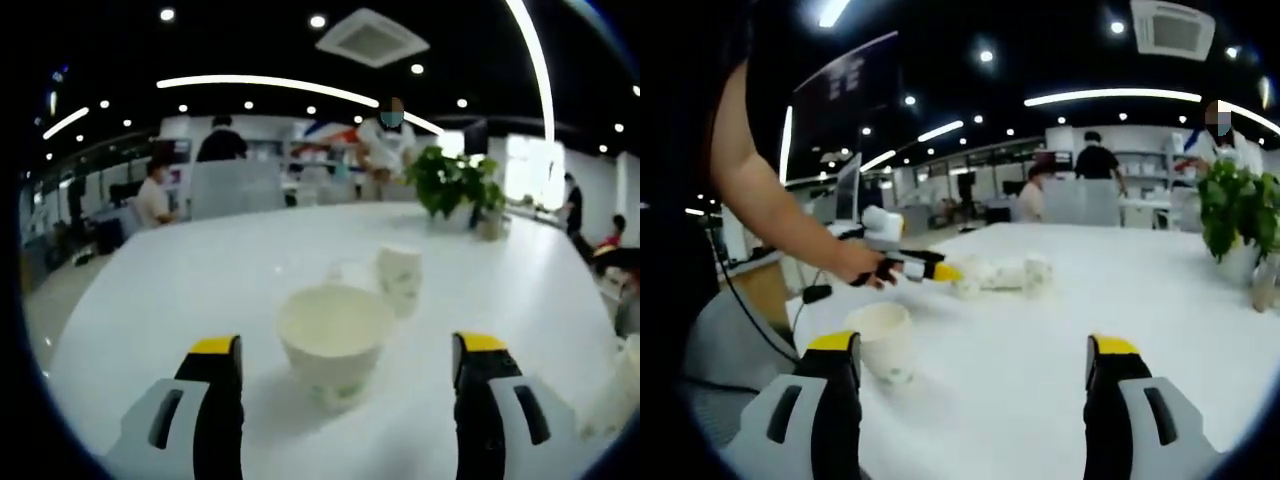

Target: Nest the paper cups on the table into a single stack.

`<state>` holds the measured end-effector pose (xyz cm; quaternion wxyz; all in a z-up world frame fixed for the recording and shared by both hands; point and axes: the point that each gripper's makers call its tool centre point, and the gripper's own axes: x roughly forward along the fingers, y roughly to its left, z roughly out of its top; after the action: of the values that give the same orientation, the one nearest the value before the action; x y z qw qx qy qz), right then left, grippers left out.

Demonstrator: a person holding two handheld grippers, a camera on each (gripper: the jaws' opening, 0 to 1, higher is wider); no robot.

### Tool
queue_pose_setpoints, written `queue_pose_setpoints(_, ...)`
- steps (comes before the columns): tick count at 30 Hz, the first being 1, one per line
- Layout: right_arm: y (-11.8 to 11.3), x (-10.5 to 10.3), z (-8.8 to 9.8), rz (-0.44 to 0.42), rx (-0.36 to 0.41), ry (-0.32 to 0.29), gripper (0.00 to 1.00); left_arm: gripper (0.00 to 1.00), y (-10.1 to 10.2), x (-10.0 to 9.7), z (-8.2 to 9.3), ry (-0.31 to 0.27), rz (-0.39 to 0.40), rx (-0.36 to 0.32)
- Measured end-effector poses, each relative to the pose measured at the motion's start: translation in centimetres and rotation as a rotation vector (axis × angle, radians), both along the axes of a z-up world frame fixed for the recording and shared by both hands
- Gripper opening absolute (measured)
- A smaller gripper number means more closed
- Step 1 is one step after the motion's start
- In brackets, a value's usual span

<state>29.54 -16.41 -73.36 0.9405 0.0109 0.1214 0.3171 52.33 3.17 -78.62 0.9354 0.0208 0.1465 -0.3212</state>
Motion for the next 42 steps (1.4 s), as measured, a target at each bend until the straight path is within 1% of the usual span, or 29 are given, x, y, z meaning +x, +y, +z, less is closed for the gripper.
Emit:
queue_pose_setpoints(3, 0.0, 0.0, 0.0, 0.001, -0.001, -0.001, 0.91, 0.79, -0.2, 0.6, -0.1, -0.003, -0.002, 0.004)
queue_pose_setpoints(4, 0.0, 0.0, 0.0, -0.001, -0.005, -0.001, 0.91, 0.77, -0.2, 1.0, -0.5, 0.005, 0.003, 0.013)
queue_pose_setpoints(5, 0.0, 0.0, 0.0, -0.001, -0.007, 0.0, 0.91, 0.75, 0.1, 1.1, -1.3, 0.037, 0.017, 0.038)
queue_pose_setpoints(6, 0.0, 0.0, -0.1, 0.001, -0.01, 0.001, 0.9, 0.73, 0.0, 1.3, -1.5, 0.055, 0.017, 0.032)
queue_pose_setpoints(8, 0.1, 0.0, -0.1, 0.005, -0.016, 0.001, 0.9, 0.71, -0.1, 1.7, -1.3, 0.043, 0.022, 0.012)
queue_pose_setpoints(11, 0.1, -0.1, -0.1, 0.007, -0.021, 0.004, 0.89, 0.66, -0.7, 1.5, -0.6, 0.043, 0.027, 0.015)
queue_pose_setpoints(12, 0.1, -0.1, -0.1, 0.006, -0.019, 0.004, 0.89, 0.64, -1.0, 1.5, -0.2, 0.033, 0.026, 0.013)
queue_pose_setpoints(14, 0.0, -0.1, -0.2, 0.002, -0.02, 0.006, 0.89, 0.59, -1.4, 1.4, 0.1, 0.028, 0.021, 0.023)
queue_pose_setpoints(16, -0.1, 0.0, -0.2, -0.002, -0.016, 0.007, 0.88, 0.51, -1.5, 1.3, 0.1, 0.034, 0.014, 0.034)
queue_pose_setpoints(20, -0.2, -0.1, -0.1, -0.006, -0.014, 0.007, 0.88, 0.46, -1.7, 0.9, 0.1, 0.04, 0.005, 0.041)
queue_pose_setpoints(26, -0.3, 0.0, -0.1, -0.011, -0.012, 0.004, 0.87, 0.45, -1.4, 0.7, 0.0, 0.041, 0.002, 0.048)
queue_pose_setpoints(32, -0.2, 0.0, -0.1, -0.007, -0.016, 0.007, 0.87, 0.44, -1.1, 0.6, 0.2, 0.041, 0.004, 0.038)
queue_pose_setpoints(38, -0.1, 0.0, -0.1, -0.003, -0.02, 0.006, 0.87, 0.44, -1.1, 0.7, 0.7, 0.032, 0.0, 0.028)
queue_pose_setpoints(42, -0.1, 0.0, -0.2, 0.0, -0.024, 0.005, 0.87, 0.44, -1.1, 0.7, 1.3, 0.025, -0.001, 0.016)
